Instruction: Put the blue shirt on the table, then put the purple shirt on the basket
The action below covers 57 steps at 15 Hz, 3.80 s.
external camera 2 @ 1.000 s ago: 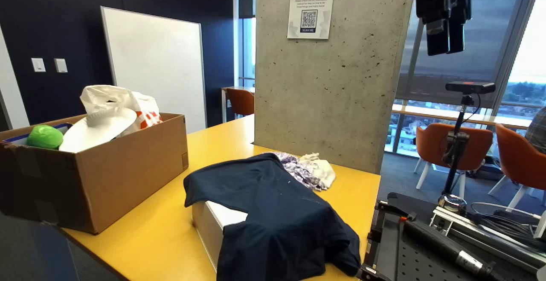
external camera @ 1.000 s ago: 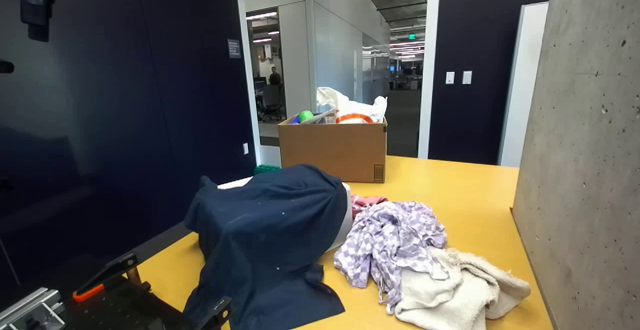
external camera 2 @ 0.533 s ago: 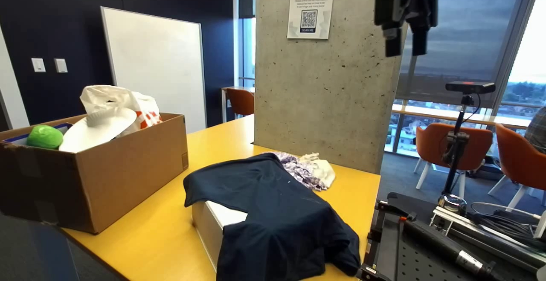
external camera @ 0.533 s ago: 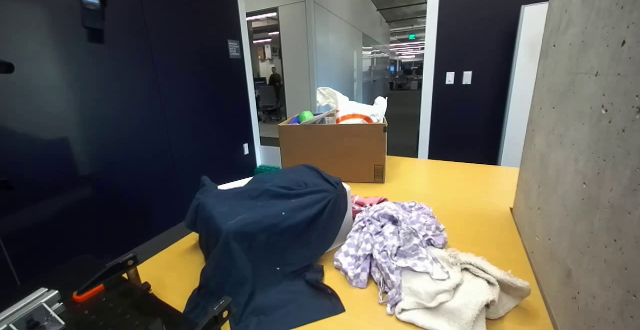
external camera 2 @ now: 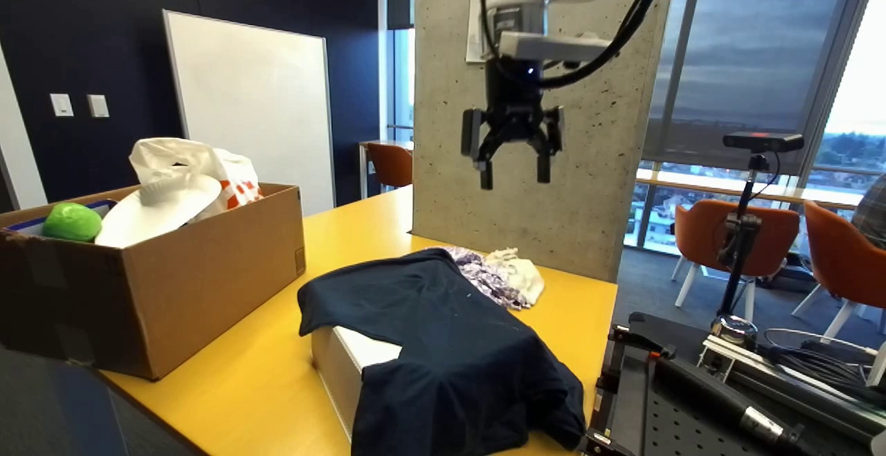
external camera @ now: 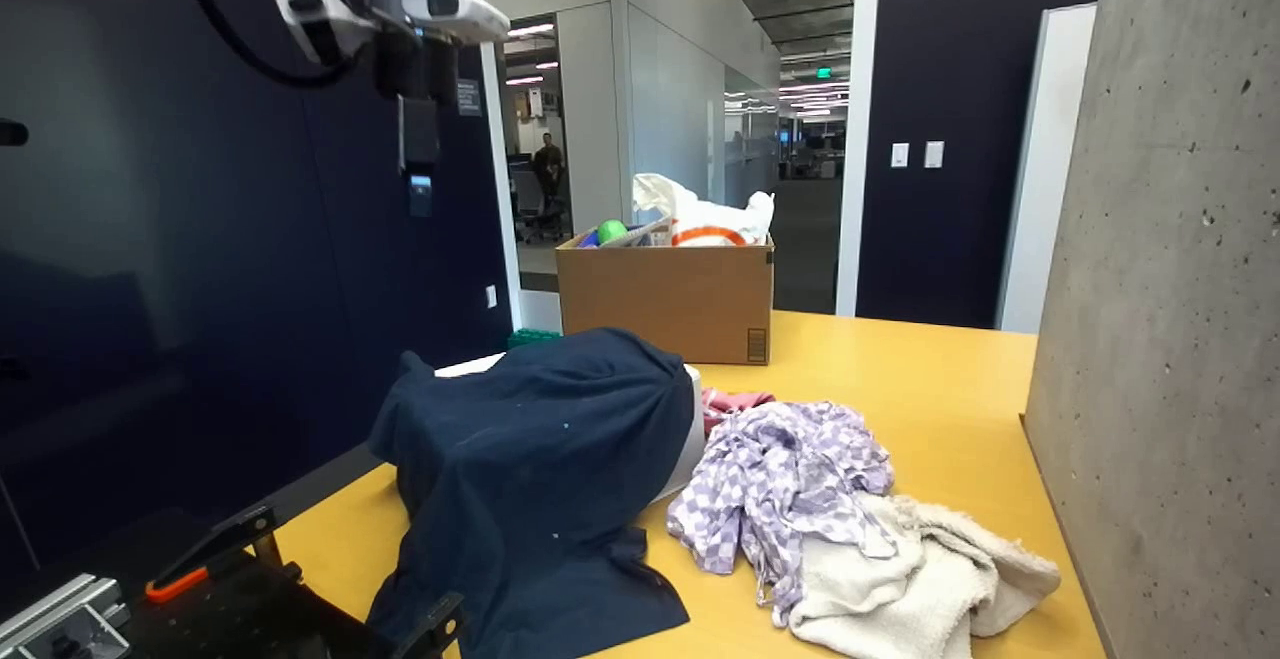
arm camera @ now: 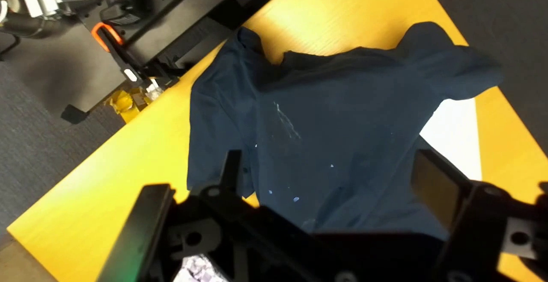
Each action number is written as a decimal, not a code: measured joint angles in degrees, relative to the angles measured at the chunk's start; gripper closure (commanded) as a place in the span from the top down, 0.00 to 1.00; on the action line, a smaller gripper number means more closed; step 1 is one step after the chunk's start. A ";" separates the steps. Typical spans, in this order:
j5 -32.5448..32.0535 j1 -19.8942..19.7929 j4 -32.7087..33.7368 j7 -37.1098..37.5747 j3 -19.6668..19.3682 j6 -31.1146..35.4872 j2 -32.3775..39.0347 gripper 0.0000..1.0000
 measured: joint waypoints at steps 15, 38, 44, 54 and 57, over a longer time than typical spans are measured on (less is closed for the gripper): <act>-2.36 9.98 11.15 6.64 -8.15 22.42 29.13 1.00; -2.61 13.43 21.76 9.41 -12.44 23.16 35.79 0.01; -6.75 13.25 25.74 11.88 -17.45 17.88 25.47 0.01; -13.52 6.46 31.68 13.93 -21.02 11.20 18.76 0.01; -13.52 2.36 29.73 13.89 -22.23 11.28 17.11 0.01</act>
